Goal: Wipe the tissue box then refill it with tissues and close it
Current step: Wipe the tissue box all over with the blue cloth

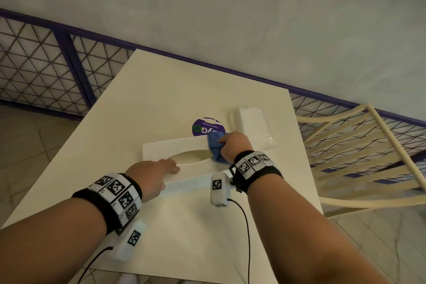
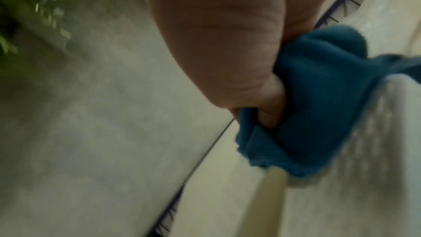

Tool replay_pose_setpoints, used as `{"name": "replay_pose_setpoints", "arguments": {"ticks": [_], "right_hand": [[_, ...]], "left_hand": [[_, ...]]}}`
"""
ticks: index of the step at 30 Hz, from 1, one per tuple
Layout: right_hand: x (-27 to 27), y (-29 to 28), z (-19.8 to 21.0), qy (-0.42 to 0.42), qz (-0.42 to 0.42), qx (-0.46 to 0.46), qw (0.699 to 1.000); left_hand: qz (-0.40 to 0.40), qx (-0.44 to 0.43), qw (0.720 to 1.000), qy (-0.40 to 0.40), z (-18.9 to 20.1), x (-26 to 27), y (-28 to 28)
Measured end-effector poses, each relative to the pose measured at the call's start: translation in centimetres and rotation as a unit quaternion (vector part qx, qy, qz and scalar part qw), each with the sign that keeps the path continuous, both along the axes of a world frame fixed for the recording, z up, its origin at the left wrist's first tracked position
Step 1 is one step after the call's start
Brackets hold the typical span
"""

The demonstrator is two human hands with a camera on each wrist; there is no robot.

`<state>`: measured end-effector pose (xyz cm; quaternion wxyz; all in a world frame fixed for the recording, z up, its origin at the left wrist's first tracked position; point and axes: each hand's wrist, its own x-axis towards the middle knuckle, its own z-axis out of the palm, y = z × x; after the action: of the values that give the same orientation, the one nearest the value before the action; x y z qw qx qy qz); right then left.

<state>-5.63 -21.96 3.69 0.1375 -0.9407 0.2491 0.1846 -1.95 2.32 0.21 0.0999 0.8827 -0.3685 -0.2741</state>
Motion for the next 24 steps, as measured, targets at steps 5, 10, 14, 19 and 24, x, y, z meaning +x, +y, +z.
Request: {"name": "replay_pose_setpoints", "arguments": {"ticks": [5,10,14,19,24], "right_hand": [[-2.8,2.7,-3.5,-0.088,-0.007,0.088,0.992],[-3.9,2.5,-4.0,-0.061,-0.029,0.067,0.995],[-3.2,5.4,-3.2,0.02,0.036,0.059,0.997],[-1.3,12.1,-2.9,-0.05,0.166,0.15,0.973],[-1.2,10.8,-2.2,-0.035,0.213,0.128,0.968]], "left_hand": [[0.017,-0.024,0.999,0.021,0.3,0.0,0.1],[-0.002,0.093,0.995,-0.044,1.2,3.2,0.9],[-0.012,0.129,0.99,-0.056,0.4,4.1,1.0],[-0.027,0.129,0.991,-0.039,0.7,5.0,1.1],[-0.046,0.167,0.984,-0.045,1.7,6.1,1.1]]}}
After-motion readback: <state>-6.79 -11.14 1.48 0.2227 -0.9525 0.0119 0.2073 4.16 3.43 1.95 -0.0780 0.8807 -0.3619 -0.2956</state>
